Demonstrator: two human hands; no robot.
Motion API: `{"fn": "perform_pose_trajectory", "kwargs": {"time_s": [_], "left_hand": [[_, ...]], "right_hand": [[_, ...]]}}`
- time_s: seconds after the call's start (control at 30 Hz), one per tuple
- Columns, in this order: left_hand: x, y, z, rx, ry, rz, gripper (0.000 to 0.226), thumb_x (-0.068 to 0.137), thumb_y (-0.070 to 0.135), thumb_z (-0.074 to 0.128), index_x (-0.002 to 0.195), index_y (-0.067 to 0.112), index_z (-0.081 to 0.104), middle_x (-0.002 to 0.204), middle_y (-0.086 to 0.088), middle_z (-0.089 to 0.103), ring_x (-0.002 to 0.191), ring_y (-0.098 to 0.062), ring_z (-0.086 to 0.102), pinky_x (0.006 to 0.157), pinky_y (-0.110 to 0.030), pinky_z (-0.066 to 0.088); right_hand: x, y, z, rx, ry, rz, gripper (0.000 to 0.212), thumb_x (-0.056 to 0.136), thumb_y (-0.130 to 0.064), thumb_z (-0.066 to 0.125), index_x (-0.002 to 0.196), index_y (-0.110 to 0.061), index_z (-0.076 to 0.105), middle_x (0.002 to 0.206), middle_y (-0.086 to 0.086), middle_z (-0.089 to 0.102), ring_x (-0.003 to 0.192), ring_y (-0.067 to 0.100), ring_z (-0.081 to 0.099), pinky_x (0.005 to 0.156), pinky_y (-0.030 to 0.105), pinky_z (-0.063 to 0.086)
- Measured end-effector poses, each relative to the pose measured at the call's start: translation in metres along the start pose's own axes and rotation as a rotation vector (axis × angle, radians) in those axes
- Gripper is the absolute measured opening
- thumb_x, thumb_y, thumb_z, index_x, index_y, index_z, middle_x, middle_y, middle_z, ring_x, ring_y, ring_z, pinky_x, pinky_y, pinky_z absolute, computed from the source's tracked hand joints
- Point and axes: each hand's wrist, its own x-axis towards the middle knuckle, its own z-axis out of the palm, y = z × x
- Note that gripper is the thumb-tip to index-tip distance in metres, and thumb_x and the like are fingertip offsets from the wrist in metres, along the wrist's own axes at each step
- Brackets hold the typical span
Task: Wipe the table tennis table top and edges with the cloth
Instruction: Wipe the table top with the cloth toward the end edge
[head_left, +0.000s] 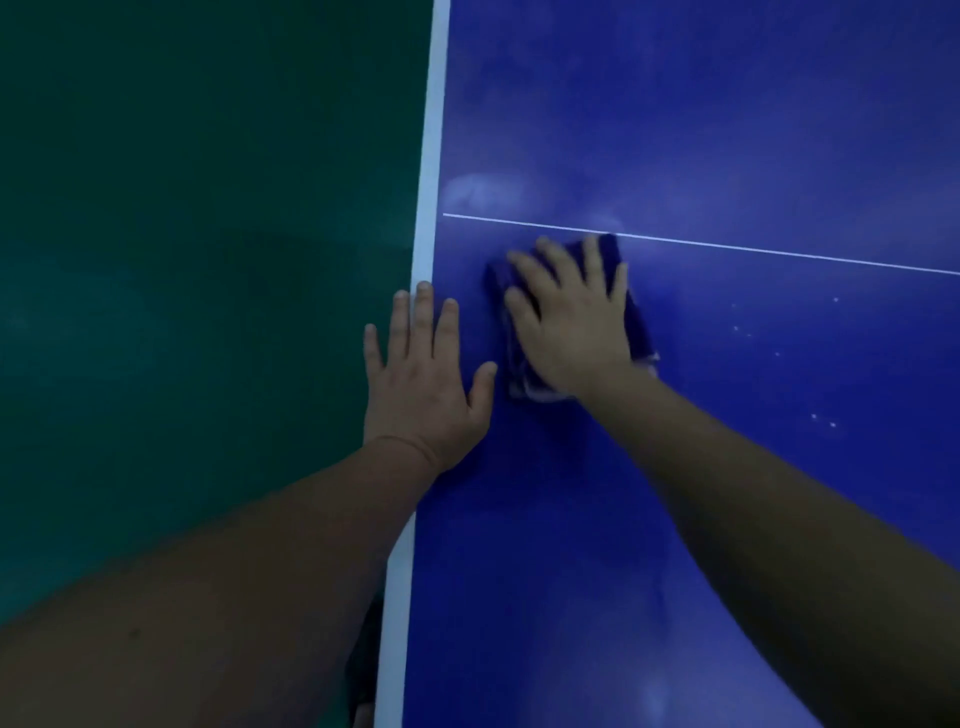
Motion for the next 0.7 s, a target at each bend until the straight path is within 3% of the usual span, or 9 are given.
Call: {"fn": "perform_pose_trajectory", "kwargs": {"time_s": [0.07,0.17,0.27,0.4,0.47,0.6,0.7], "left_hand": [[-0.002,0.001,-0.002,0.010,0.009,0.009,0.078,0.091,0.057,0.020,0.156,0.013,0.019,0.166,-0.008,0.004,0.152,-0.027,-0.003,0.120,-0.057,0.001],[-0.004,0.003,-0.002,0.083,0.001,0.067,0.076,0.093,0.055,0.022,0.156,0.012,0.021,0.166,-0.008,0.009,0.152,-0.027,-0.001,0.121,-0.055,-0.001],[-0.012,0.022,0.001,0.095,0.031,0.091,0.077,0.091,0.054,0.021,0.154,0.010,0.025,0.164,-0.010,0.015,0.152,-0.028,0.003,0.121,-0.054,0.000],[-0.032,0.071,0.016,0.018,-0.021,0.109,0.078,0.091,0.056,0.012,0.156,0.015,0.019,0.166,-0.005,0.008,0.153,-0.024,-0.004,0.122,-0.050,-0.005],[-0.041,0.090,0.027,0.048,-0.062,0.122,0.076,0.092,0.056,0.006,0.157,0.017,0.015,0.166,-0.003,0.003,0.152,-0.022,-0.008,0.122,-0.049,-0.005],[-0.043,0.096,0.032,0.073,-0.035,0.126,0.073,0.093,0.054,0.011,0.155,0.017,0.024,0.165,-0.005,0.012,0.153,-0.022,0.000,0.123,-0.050,-0.001],[-0.042,0.097,0.032,0.089,-0.030,0.122,0.072,0.094,0.054,0.017,0.154,0.015,0.029,0.164,-0.007,0.017,0.152,-0.024,0.004,0.122,-0.052,0.003]], "right_hand": [[-0.056,0.025,-0.003,-0.042,-0.029,-0.073,0.056,0.100,-0.058,0.021,0.152,-0.041,0.031,0.164,-0.010,0.021,0.154,0.028,-0.001,0.121,0.060,-0.004],[-0.092,0.084,-0.014,-0.053,-0.057,0.063,0.059,0.098,-0.060,0.020,0.153,-0.042,0.030,0.165,-0.010,0.018,0.154,0.027,-0.001,0.120,0.059,-0.004],[-0.062,0.128,-0.024,-0.042,-0.015,0.293,0.055,0.103,-0.055,0.028,0.155,-0.040,0.024,0.167,-0.005,0.013,0.153,0.033,-0.001,0.119,0.063,-0.002],[0.026,0.134,-0.035,0.043,-0.017,0.512,0.061,0.100,-0.060,0.019,0.158,-0.041,0.008,0.168,-0.001,0.002,0.152,0.038,-0.010,0.116,0.067,-0.007],[0.044,0.118,-0.036,0.023,-0.049,0.420,0.061,0.100,-0.059,0.020,0.158,-0.041,0.009,0.168,-0.002,0.004,0.152,0.039,-0.009,0.116,0.067,-0.006],[-0.029,0.104,-0.022,-0.039,-0.043,-0.080,0.056,0.102,-0.054,0.022,0.156,-0.040,0.021,0.166,-0.005,0.014,0.153,0.035,-0.003,0.119,0.063,-0.003],[-0.094,0.148,-0.027,-0.078,-0.090,-0.133,0.062,0.096,-0.062,0.015,0.155,-0.044,0.022,0.166,-0.010,0.012,0.154,0.029,-0.004,0.120,0.059,-0.004]]}}
